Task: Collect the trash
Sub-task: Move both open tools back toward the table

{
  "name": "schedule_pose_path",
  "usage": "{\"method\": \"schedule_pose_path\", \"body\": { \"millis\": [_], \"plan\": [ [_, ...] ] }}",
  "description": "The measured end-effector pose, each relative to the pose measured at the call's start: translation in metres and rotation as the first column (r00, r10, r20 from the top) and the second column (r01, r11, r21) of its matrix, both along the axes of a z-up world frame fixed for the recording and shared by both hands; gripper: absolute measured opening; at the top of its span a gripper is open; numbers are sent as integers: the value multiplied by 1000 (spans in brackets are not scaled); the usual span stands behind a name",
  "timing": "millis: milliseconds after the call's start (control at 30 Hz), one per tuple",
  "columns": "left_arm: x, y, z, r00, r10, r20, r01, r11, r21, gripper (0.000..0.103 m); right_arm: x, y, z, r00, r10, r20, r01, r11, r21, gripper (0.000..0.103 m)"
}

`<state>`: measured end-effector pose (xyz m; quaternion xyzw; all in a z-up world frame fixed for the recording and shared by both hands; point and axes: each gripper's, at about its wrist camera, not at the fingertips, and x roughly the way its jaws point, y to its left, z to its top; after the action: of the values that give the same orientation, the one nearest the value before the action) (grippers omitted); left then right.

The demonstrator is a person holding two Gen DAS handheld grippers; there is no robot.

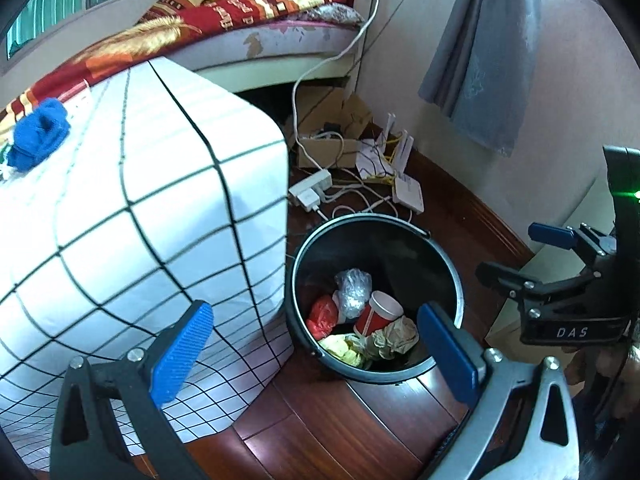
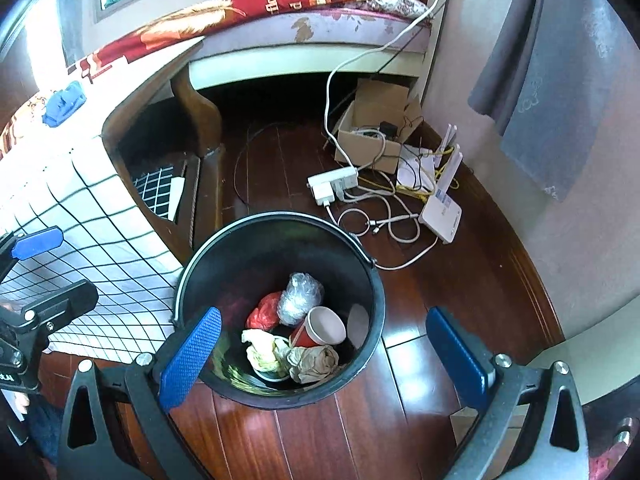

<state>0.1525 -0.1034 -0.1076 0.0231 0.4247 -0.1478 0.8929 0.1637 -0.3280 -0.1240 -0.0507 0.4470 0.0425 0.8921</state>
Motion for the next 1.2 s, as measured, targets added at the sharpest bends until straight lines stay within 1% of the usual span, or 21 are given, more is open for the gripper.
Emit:
{"method": "schedule_pose_path", "body": {
  "millis": [133, 300, 467, 567, 700, 767, 833, 933, 1000, 1067, 1133, 1200],
  "plan": [
    [-9, 10, 18, 999, 16, 38, -16, 1000, -6, 103, -7, 9, 17, 999, -4, 46, 5, 1000, -25, 103],
    [-17, 28, 39, 996, 52, 78, -51, 999, -16, 103, -12, 18, 39, 995, -12, 104, 12, 1000, 4, 103],
    [-22, 58, 59, 985, 116, 126, -113, 993, -26, 103, -9, 38, 62, 986, 8, 169, -17, 998, 53, 103],
    [-25, 84, 70, 973, 169, 155, -165, 985, -39, 103, -3, 61, 76, 984, 43, 173, -49, 998, 34, 103],
    [-23, 122, 79, 948, 256, 187, -253, 967, -41, 103, 3, 97, 99, 967, 101, 232, -114, 993, 43, 103],
    [-23, 140, 81, 933, 296, 204, -296, 955, -28, 103, 10, 120, 107, 959, 151, 239, -166, 985, 45, 103],
    [-22, 163, 84, 918, 335, 212, -336, 941, -29, 103, 16, 153, 116, 943, 216, 254, -233, 972, 36, 103],
    [-21, 197, 88, 893, 394, 218, -399, 917, -22, 103, 23, 192, 121, 921, 292, 257, -307, 952, 18, 103],
    [-19, 217, 90, 882, 424, 206, -427, 903, -31, 103, 29, 223, 123, 903, 345, 255, -359, 933, 7, 103],
    [-16, 234, 91, 870, 449, 203, -451, 892, -38, 103, 35, 247, 124, 888, 383, 254, -396, 918, -2, 103],
    [-13, 250, 92, 856, 469, 215, -476, 879, -24, 103, 41, 264, 124, 876, 410, 253, -422, 906, -7, 103],
    [-8, 264, 90, 849, 488, 203, -494, 869, -19, 103, 51, 284, 123, 865, 435, 249, -447, 895, -11, 103]
  ]
}}
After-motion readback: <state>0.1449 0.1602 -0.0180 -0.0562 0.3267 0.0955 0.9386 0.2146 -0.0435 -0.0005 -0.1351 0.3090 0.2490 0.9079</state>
